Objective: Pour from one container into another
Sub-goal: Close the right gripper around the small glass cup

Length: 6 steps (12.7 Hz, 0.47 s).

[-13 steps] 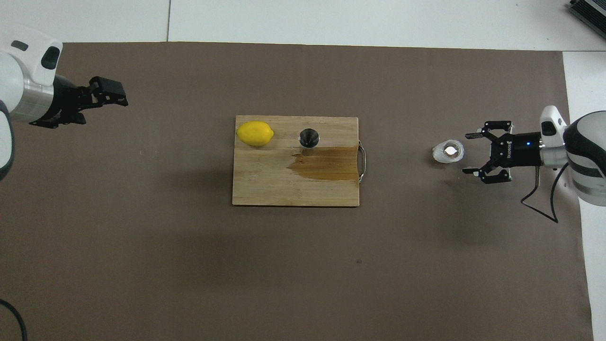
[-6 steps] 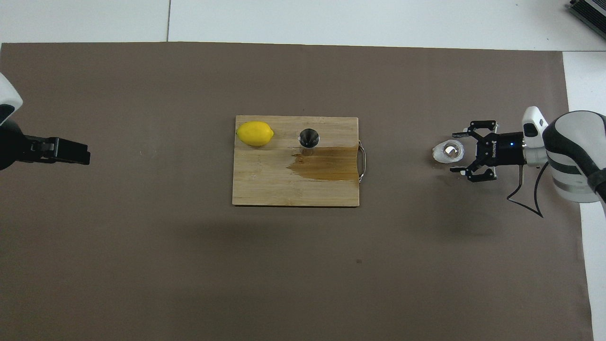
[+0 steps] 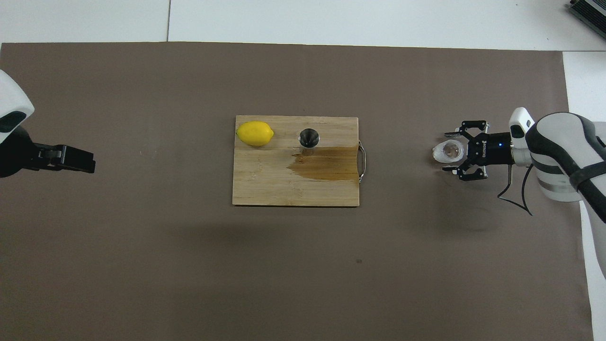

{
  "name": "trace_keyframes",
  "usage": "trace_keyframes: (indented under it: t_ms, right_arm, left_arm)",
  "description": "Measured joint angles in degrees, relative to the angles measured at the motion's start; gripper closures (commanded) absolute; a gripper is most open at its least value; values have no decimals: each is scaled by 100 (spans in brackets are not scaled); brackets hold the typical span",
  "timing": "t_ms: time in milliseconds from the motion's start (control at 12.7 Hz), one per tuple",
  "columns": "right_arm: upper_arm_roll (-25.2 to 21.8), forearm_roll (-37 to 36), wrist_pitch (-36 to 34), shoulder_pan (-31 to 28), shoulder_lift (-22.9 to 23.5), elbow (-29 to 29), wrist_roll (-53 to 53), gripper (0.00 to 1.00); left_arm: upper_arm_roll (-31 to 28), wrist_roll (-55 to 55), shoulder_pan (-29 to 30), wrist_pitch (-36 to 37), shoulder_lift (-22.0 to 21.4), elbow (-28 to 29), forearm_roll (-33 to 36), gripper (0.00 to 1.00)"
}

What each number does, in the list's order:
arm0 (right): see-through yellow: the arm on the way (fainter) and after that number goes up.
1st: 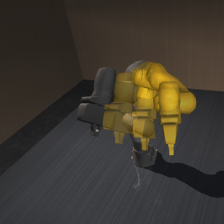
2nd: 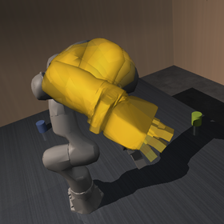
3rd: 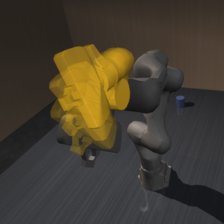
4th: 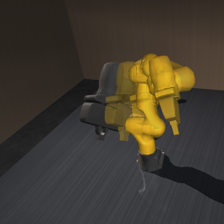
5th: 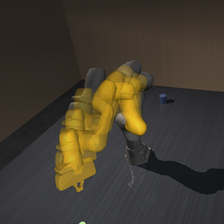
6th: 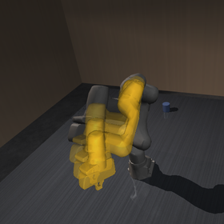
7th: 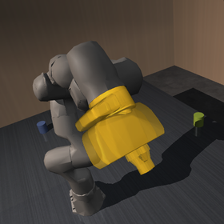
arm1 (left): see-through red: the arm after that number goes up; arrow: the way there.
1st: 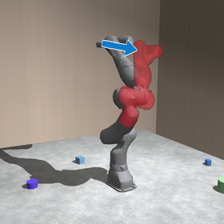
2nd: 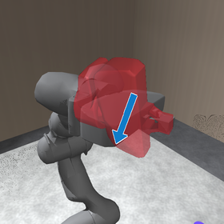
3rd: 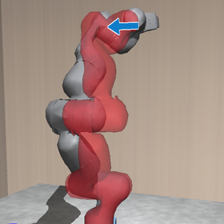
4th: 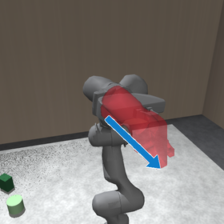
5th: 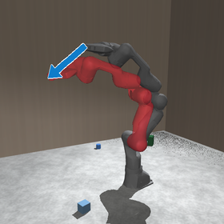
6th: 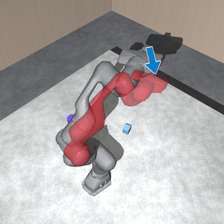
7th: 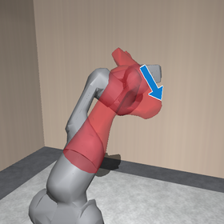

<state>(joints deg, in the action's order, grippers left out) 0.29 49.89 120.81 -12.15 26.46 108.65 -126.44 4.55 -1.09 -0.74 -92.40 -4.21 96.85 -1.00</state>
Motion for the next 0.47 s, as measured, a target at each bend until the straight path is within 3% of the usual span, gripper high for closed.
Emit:
trace_keyframes:
  t_ms: [79,316,394,473]
  right_arm:
    - [1,0,45,11,7,16,-13,0]
    - [1,-1,88,59,11,30,-14,35]
    - [1,-2,88,61,11,34,-14,43]
    - [1,-2,86,61,11,38,-14,45]
  left_arm:
    - [-9,0,0,9,0,16,0,0]
    - [-24,0,0,16,0,26,0,0]
    - [-21,0,0,20,0,26,0,0]
    - [-19,0,-2,28,0,26,0,0]
